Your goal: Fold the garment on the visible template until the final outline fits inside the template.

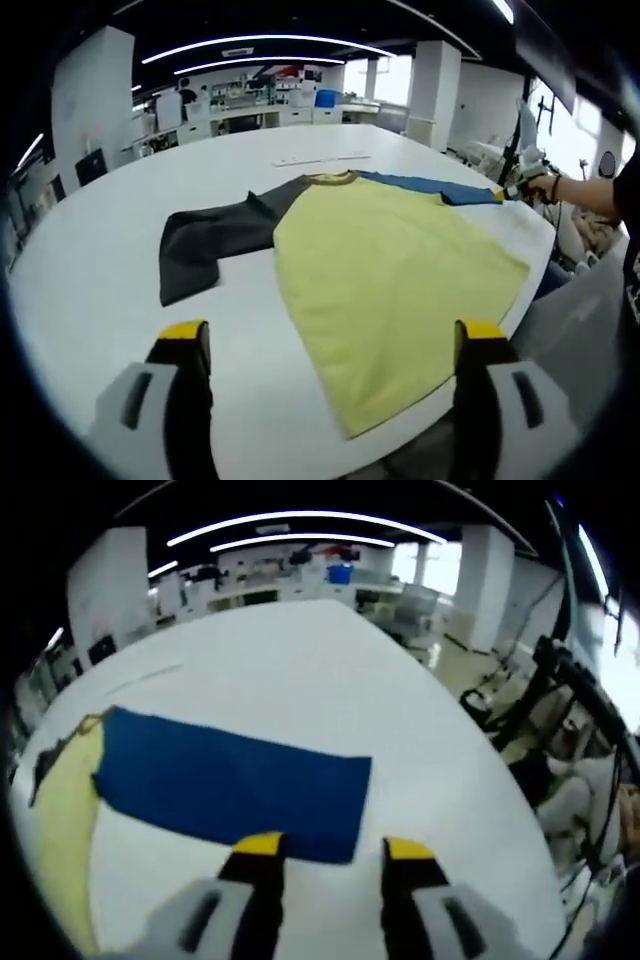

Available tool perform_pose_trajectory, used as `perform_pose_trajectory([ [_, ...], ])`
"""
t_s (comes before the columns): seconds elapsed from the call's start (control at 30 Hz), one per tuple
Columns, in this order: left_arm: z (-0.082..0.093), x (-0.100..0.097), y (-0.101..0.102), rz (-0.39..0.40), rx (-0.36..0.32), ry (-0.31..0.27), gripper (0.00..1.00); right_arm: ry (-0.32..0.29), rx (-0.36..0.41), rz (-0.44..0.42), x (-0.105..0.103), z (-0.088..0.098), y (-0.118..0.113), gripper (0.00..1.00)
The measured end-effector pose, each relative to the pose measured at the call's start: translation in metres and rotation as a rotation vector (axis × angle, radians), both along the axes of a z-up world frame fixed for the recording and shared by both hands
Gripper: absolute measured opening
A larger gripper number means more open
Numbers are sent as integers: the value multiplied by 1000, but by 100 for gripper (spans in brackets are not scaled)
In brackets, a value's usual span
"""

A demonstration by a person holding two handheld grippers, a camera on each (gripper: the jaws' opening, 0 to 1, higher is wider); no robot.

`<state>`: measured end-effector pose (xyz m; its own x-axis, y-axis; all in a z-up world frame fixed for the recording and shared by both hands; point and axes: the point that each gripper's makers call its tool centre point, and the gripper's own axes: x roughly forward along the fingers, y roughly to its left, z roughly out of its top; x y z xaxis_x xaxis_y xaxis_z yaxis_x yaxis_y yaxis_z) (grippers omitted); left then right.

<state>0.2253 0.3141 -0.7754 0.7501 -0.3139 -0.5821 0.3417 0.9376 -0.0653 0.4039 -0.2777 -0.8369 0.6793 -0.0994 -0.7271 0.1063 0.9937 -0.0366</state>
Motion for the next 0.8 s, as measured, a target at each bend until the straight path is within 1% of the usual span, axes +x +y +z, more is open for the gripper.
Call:
perform_pose_trajectory([
  [0.07,-1,-1,0,3,1,2,99,9,1,-13,-2,-2,-2,28],
  [0.1,-1,-1,0,3,2,4,99,23,4,-25,-5,-5,-3,27],
  [0.17,-1,-2,0,3,1,8,99,18,22,-42,-5,-5,-4,27],
  [0.27,-1,-2,0,2,2,7,99,17,23,-50,-7,-4,0,25],
  [0.33,-1,-2,0,1,6,10,99,16,39,-63,-8,-5,1,22],
  [0.37,-1,-2,0,1,6,10,99,17,63,-81,-9,-5,3,20],
  [0.4,-1,-2,0,-1,5,11,99,4,73,-99,-7,-4,0,17],
  [0.43,-1,-3,-1,-3,5,12,98,20,71,-110,-10,-6,0,13],
  [0.47,-2,-3,-2,-8,7,20,98,19,67,-119,-10,-5,-1,10],
  [0.5,-3,-4,-2,-12,12,28,98,19,70,-129,-11,-5,-2,9],
  [0.57,-2,-4,-5,-20,18,26,98,15,85,-149,-8,-6,-4,8],
  [0.63,-1,-3,-4,-21,15,24,98,17,89,-154,-4,-7,-8,5],
  [0.7,0,-3,-5,-22,12,23,98,18,115,-168,-2,-9,-9,2],
  [0.8,-1,-3,-6,-26,15,25,99,16,158,-194,4,-11,-14,1],
])
